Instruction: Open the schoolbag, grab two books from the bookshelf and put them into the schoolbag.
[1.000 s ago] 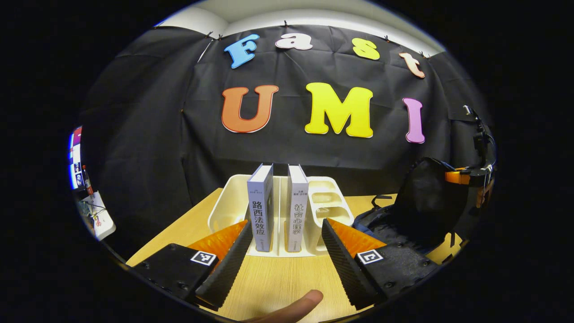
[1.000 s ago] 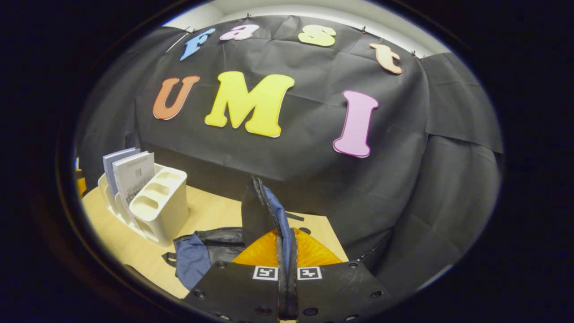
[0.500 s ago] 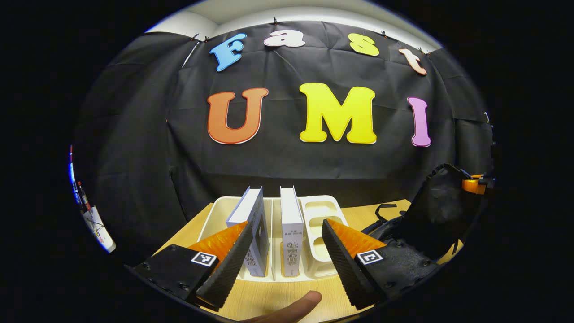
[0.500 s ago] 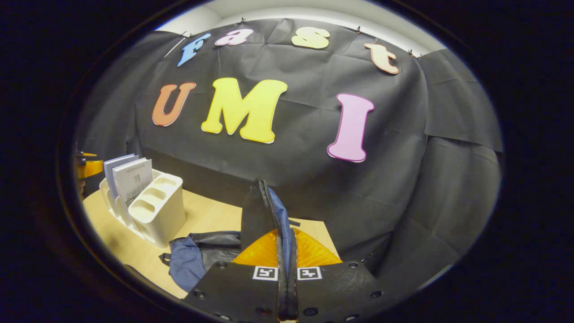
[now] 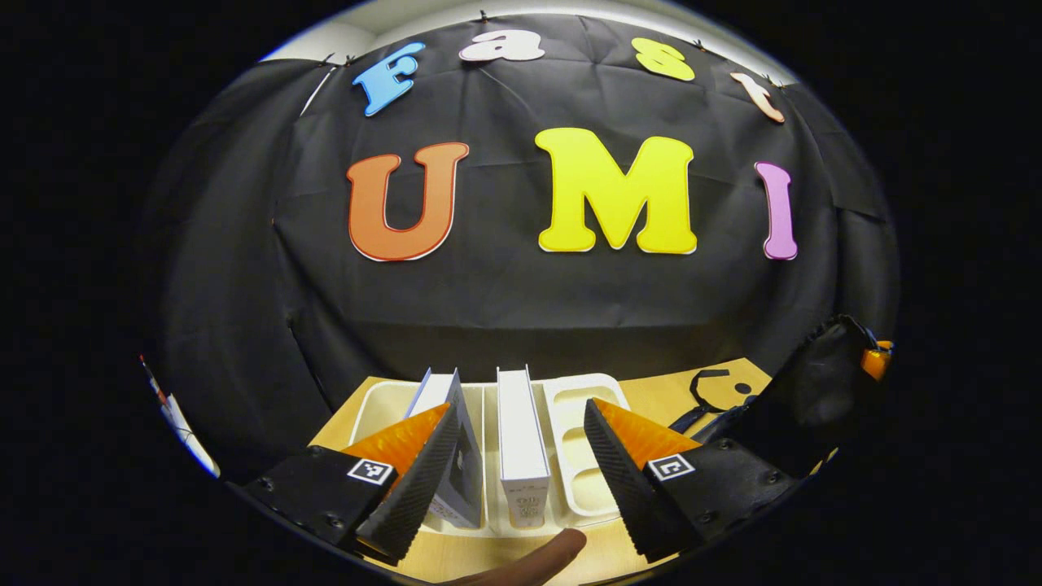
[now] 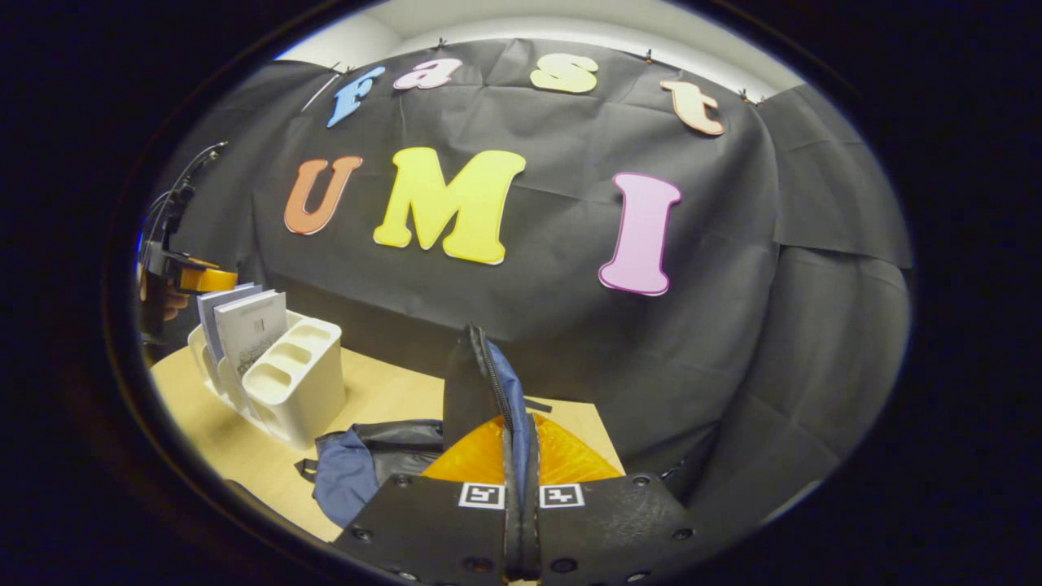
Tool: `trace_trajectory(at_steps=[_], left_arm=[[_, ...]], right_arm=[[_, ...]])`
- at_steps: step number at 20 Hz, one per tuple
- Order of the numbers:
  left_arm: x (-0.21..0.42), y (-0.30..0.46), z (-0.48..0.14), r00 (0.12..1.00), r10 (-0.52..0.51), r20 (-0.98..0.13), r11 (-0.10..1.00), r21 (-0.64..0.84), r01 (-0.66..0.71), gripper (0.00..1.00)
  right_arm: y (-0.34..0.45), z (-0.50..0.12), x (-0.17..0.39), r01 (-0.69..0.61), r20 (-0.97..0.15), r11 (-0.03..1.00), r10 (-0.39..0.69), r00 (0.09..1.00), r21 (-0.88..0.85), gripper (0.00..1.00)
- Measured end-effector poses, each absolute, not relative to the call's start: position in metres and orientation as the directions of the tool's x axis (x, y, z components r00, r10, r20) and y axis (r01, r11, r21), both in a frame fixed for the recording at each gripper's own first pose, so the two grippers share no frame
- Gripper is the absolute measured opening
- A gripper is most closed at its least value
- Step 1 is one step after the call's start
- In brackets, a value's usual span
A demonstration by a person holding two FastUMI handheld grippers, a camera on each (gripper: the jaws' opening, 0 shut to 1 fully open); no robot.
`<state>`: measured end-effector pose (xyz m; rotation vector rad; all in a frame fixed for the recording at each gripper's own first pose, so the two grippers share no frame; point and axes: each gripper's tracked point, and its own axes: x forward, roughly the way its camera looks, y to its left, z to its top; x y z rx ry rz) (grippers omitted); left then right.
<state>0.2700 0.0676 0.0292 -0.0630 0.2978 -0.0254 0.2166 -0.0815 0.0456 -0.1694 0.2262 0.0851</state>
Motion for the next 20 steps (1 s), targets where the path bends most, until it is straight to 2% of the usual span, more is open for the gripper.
trace_trajectory(at_steps=[3,5,9,13,15,17,18,20], left_arm=[[0.295,0.066,0.025,0.940,-0.047,-0.339,0.996,-0.081,0.020,0.97],[0.309,0.069,0.008,0.910,-0.041,-0.414,0.996,-0.092,0.003,0.97],[0.338,0.068,-0.012,0.861,-0.086,-0.501,0.995,-0.093,0.045,0.98],[0.343,0.067,-0.039,0.772,-0.130,-0.622,0.985,-0.171,0.029,0.97],[0.344,0.066,-0.056,0.719,-0.121,-0.685,0.988,-0.157,0.017,0.95],[0.339,0.067,-0.060,0.668,-0.105,-0.737,0.992,-0.120,0.022,0.93],[0.337,0.064,-0.065,0.639,-0.106,-0.762,0.994,-0.108,0.036,0.84],[0.331,0.061,-0.070,0.574,-0.085,-0.814,0.996,-0.080,0.035,0.77]], right_arm=[[-0.083,0.045,0.214,-0.116,-0.238,0.985,0.084,0.968,-0.126,0.01],[-0.086,0.046,0.213,-0.114,-0.236,0.985,0.082,0.968,-0.126,0.01],[-0.085,0.043,0.209,-0.131,-0.240,0.986,0.103,0.965,-0.102,0.01],[-0.086,0.042,0.210,-0.135,-0.242,0.987,0.111,0.964,-0.087,0.01],[-0.088,0.040,0.211,-0.136,-0.243,0.988,0.113,0.963,-0.079,0.01],[-0.090,0.036,0.212,-0.136,-0.249,0.988,0.114,0.962,-0.073,0.01],[-0.091,0.036,0.212,-0.137,-0.251,0.988,0.115,0.961,-0.070,0.01],[-0.093,0.035,0.212,-0.134,-0.248,0.989,0.113,0.962,-0.067,0.01]])
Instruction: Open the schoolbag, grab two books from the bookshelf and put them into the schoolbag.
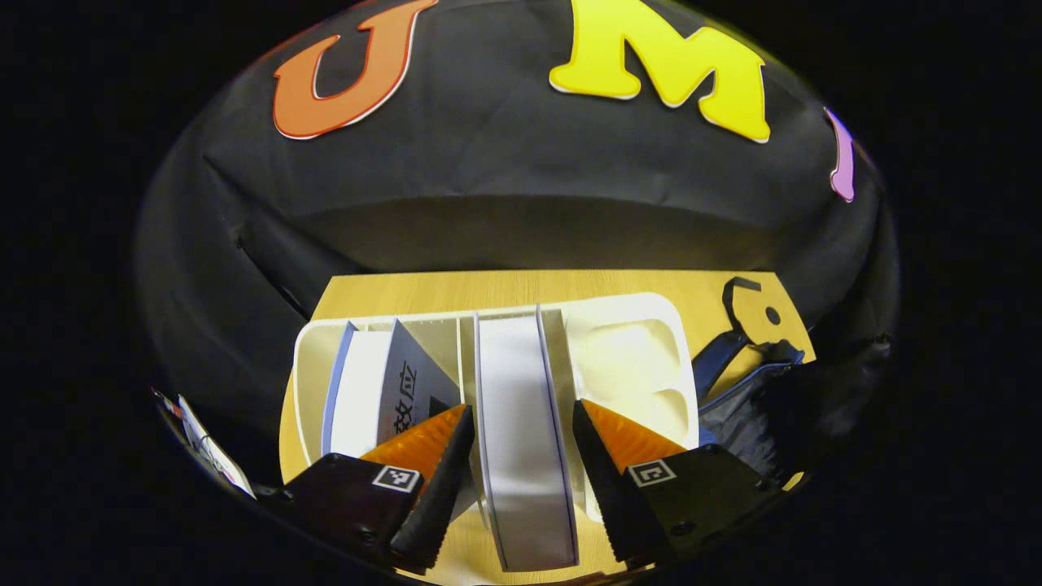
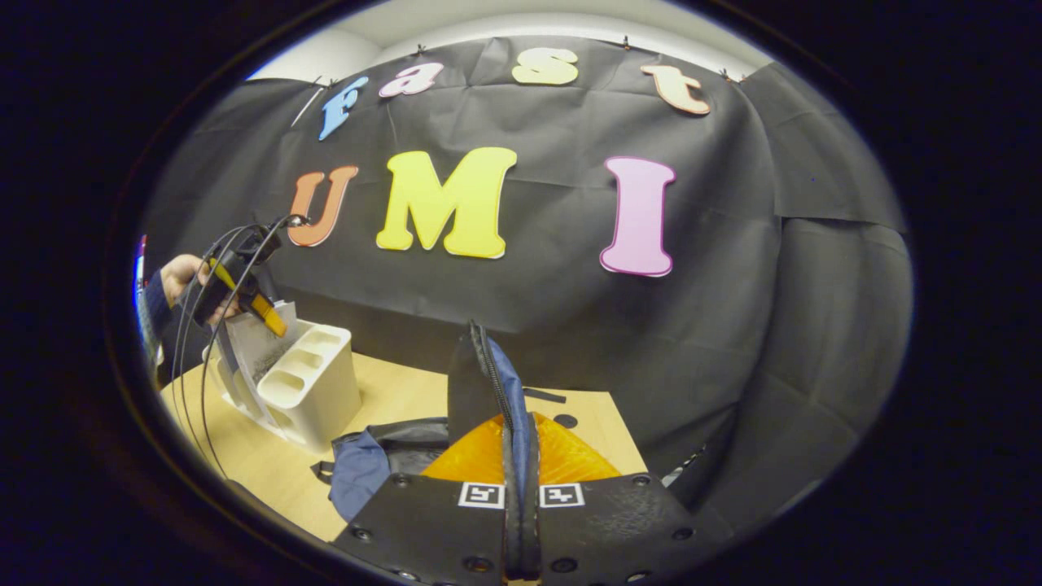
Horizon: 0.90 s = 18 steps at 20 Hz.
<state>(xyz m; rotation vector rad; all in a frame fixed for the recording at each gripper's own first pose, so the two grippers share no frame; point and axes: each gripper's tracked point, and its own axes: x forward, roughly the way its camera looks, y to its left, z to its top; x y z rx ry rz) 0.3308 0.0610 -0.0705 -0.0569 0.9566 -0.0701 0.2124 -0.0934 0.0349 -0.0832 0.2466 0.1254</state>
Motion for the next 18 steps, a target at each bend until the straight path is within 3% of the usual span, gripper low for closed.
trace_trajectory(at_steps=[3,6,13,18], left_arm=[[0.328,0.051,-0.082,0.506,-0.091,-0.858,0.996,-0.075,0.053,0.73],[0.326,0.053,-0.087,0.477,-0.076,-0.876,0.997,-0.069,0.033,0.53],[0.305,0.049,-0.091,0.433,-0.074,-0.898,0.997,-0.053,0.061,0.49],[0.268,0.046,-0.084,0.456,-0.065,-0.887,0.995,-0.021,0.101,0.48]], right_arm=[[-0.094,0.034,0.211,-0.136,-0.247,0.989,0.117,0.962,-0.062,0.01],[-0.095,0.030,0.209,-0.138,-0.245,0.988,0.118,0.962,-0.064,0.01],[-0.094,0.022,0.208,-0.150,-0.248,0.986,0.128,0.960,-0.073,0.01],[-0.093,0.015,0.207,-0.147,-0.246,0.985,0.122,0.962,-0.086,0.01]])
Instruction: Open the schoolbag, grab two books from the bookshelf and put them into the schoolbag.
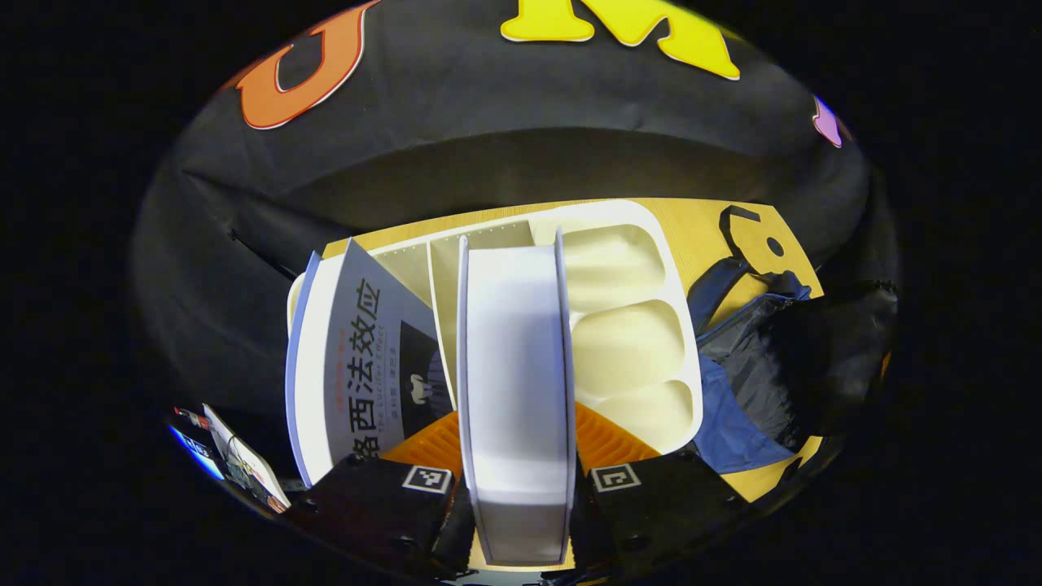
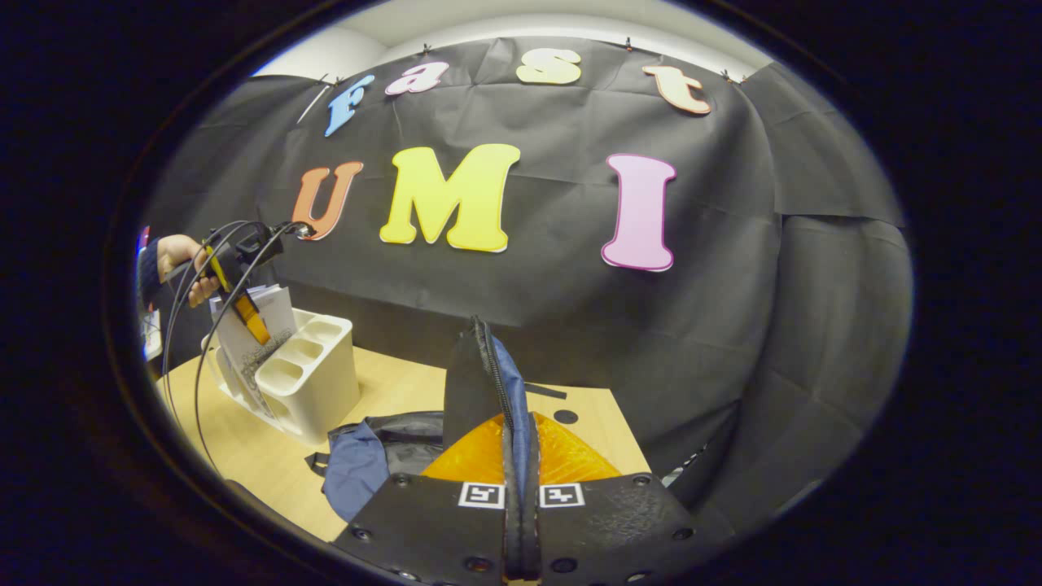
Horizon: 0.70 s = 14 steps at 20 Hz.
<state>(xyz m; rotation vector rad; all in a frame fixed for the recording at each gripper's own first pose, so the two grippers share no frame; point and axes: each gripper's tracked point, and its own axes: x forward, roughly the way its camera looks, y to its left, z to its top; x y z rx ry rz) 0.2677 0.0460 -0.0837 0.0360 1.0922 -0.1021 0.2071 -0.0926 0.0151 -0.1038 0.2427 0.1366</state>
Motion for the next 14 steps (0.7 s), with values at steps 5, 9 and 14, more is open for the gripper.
trace_trajectory(at_steps=[5,9,14], left_arm=[[0.235,0.052,-0.067,0.502,-0.032,-0.864,0.995,0.019,0.097,0.48],[0.205,0.050,-0.055,0.530,-0.036,-0.847,0.994,0.026,0.109,0.47],[0.160,0.049,-0.043,0.557,-0.056,-0.829,0.994,0.003,0.105,0.47]], right_arm=[[-0.090,0.009,0.207,-0.147,-0.252,0.986,0.124,0.960,-0.077,0.01],[-0.087,0.006,0.206,-0.145,-0.258,0.987,0.123,0.958,-0.066,0.01],[-0.091,0.003,0.205,-0.129,-0.265,0.990,0.110,0.958,-0.055,0.01]])
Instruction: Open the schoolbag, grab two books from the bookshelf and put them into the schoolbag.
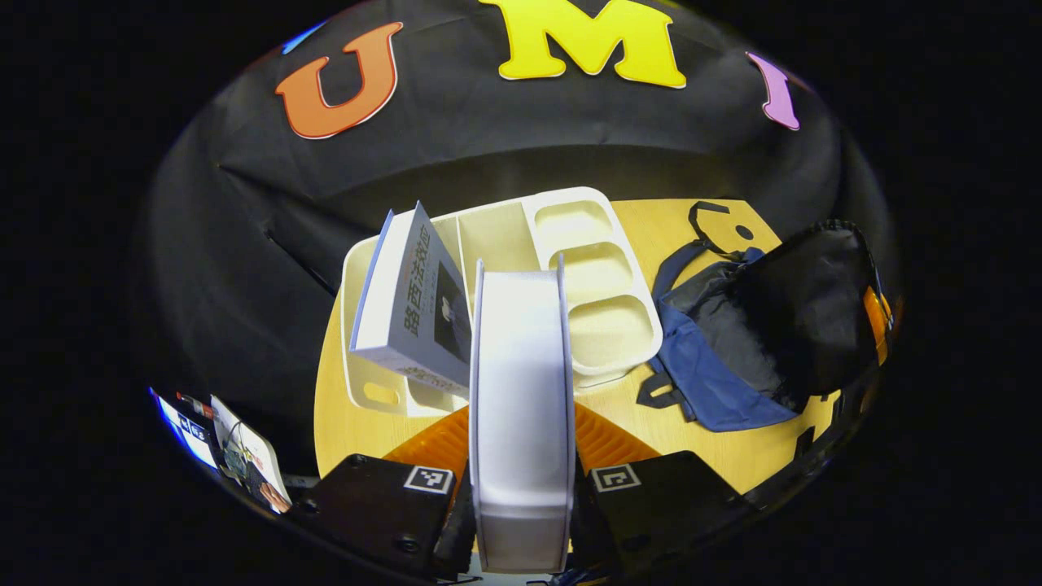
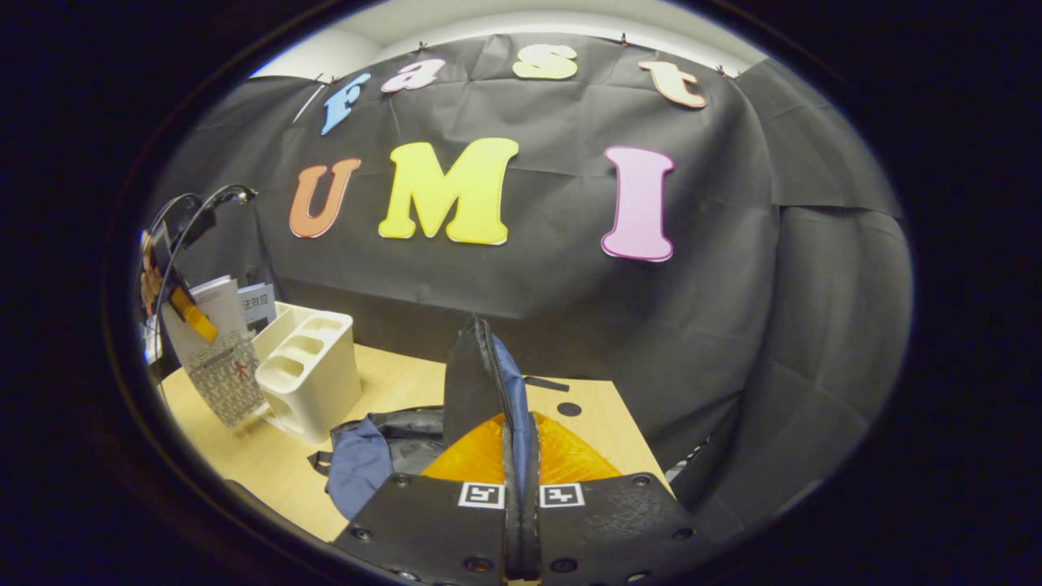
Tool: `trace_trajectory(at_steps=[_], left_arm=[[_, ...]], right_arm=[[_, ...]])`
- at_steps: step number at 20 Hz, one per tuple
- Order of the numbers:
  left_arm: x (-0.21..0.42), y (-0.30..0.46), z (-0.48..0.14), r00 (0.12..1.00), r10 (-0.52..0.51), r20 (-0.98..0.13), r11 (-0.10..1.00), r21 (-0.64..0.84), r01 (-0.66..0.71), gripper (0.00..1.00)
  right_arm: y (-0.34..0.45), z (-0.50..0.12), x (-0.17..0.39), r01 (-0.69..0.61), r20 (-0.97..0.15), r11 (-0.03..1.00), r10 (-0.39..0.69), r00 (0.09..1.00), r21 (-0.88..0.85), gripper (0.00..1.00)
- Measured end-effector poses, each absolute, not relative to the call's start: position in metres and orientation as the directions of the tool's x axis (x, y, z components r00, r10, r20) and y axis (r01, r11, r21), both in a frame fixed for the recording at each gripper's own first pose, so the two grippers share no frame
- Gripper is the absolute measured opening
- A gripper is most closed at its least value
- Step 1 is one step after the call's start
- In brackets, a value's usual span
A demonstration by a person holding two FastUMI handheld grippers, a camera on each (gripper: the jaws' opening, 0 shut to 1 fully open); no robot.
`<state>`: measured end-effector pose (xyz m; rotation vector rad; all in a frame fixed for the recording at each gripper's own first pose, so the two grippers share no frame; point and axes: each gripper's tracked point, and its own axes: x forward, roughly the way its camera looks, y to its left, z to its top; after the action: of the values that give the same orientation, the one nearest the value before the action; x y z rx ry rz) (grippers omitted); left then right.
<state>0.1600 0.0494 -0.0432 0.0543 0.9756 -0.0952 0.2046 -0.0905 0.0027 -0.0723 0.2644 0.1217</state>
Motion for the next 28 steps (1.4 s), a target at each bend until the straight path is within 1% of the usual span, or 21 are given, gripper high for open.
trace_trajectory(at_steps=[2,8,13,18,20,22,25,28], left_arm=[[0.141,0.049,-0.041,0.566,-0.069,-0.822,0.996,-0.029,0.079,0.47],[0.090,0.031,-0.052,0.555,-0.194,-0.809,0.977,-0.211,0.035,0.47],[0.076,0.001,-0.047,0.571,-0.300,-0.764,0.941,-0.337,0.044,0.48],[0.085,-0.041,-0.037,0.589,-0.401,-0.702,0.893,-0.442,0.081,0.47],[0.092,-0.066,-0.037,0.580,-0.463,-0.671,0.857,-0.505,0.100,0.47],[0.100,-0.087,-0.039,0.570,-0.509,-0.645,0.819,-0.566,0.091,0.48],[0.113,-0.110,-0.045,0.548,-0.549,-0.631,0.781,-0.621,0.067,0.47],[0.132,-0.127,-0.048,0.547,-0.575,-0.609,0.746,-0.665,0.043,0.48]], right_arm=[[-0.092,-0.003,0.203,-0.123,-0.277,0.992,0.108,0.955,-0.037,0.01],[-0.096,-0.008,0.200,-0.115,-0.280,0.993,0.101,0.955,-0.036,0.01],[-0.096,-0.012,0.199,-0.116,-0.285,0.993,0.101,0.953,-0.037,0.01],[-0.099,-0.010,0.203,-0.112,-0.293,0.992,0.089,0.952,-0.063,0.01],[-0.098,-0.004,0.205,-0.115,-0.290,0.991,0.090,0.953,-0.070,0.01],[-0.099,-0.001,0.207,-0.116,-0.288,0.990,0.088,0.954,-0.080,0.01],[-0.101,0.002,0.209,-0.122,-0.283,0.989,0.092,0.955,-0.088,0.01],[-0.105,0.002,0.211,-0.128,-0.293,0.989,0.100,0.951,-0.076,0.01]])
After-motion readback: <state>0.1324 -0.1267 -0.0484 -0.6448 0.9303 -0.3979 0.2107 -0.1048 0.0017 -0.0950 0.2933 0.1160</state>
